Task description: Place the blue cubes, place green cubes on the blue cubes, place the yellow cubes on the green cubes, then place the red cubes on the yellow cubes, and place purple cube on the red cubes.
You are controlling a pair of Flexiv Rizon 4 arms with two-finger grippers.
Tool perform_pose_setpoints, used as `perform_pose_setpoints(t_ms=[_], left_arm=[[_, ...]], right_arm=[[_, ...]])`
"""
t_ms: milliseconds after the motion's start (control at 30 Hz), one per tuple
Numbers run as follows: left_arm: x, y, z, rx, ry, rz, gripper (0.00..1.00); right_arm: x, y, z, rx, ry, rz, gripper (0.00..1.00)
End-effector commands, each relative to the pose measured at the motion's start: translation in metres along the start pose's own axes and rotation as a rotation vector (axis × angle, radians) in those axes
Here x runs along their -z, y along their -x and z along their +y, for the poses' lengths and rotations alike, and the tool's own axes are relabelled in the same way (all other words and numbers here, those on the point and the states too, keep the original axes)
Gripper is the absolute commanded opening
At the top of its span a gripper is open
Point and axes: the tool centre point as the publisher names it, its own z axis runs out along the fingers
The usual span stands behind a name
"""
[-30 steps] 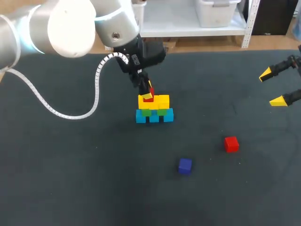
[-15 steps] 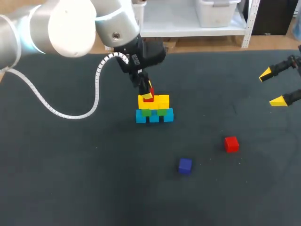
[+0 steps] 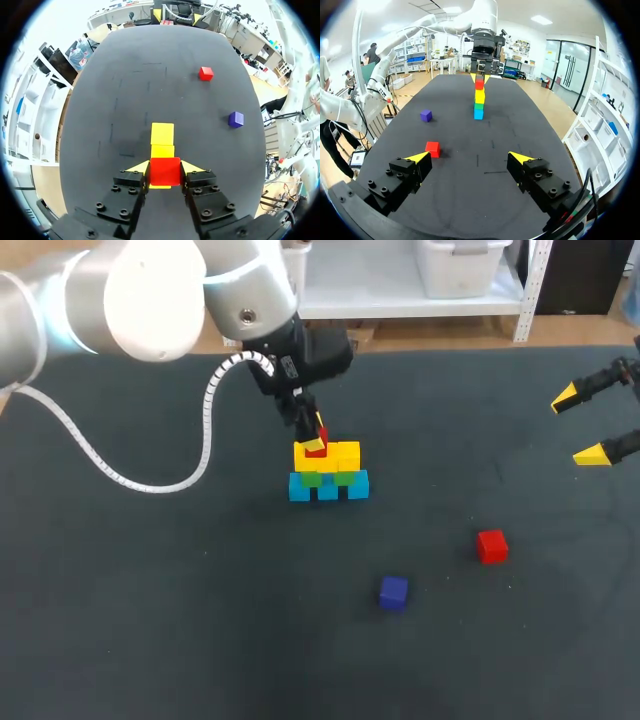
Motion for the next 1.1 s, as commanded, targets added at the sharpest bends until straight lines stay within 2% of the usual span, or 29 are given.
perform_pose_setpoints(t_ms=[33, 167, 233, 500, 633, 1100], left_arm=[[0.0001, 0.0009, 0.0027, -0.001, -0.006, 0.004, 0.26], [-0.0003, 0.0006, 0.0034, 0.0, -0.007, 0.003, 0.45], [-0.0003, 0.0005, 0.0035, 0.0, -0.007, 0.003, 0.49], [-0.0008, -0.0001, 0.0038, 0.001, -0.009, 0.005, 0.49], [-0.0009, 0.001, 0.0045, 0.0, -0.007, 0.005, 0.36], [-0.001, 0.0018, 0.0059, 0.0, -0.007, 0.009, 0.36]], right_arm=[[-0.0002, -0.0002, 0.0001, 0.001, -0.001, -0.001, 1.0], [-0.0002, -0.0002, 0.0001, 0.001, -0.001, -0.001, 1.0], [-0.0002, -0.0002, 0.0001, 0.001, -0.001, -0.001, 1.0], [-0.0002, -0.0002, 0.0001, 0.001, -0.001, -0.001, 1.0], [-0.0002, -0.0002, 0.0001, 0.001, -0.001, -0.001, 1.0], [-0.0002, -0.0002, 0.0001, 0.001, -0.001, -0.001, 1.0]])
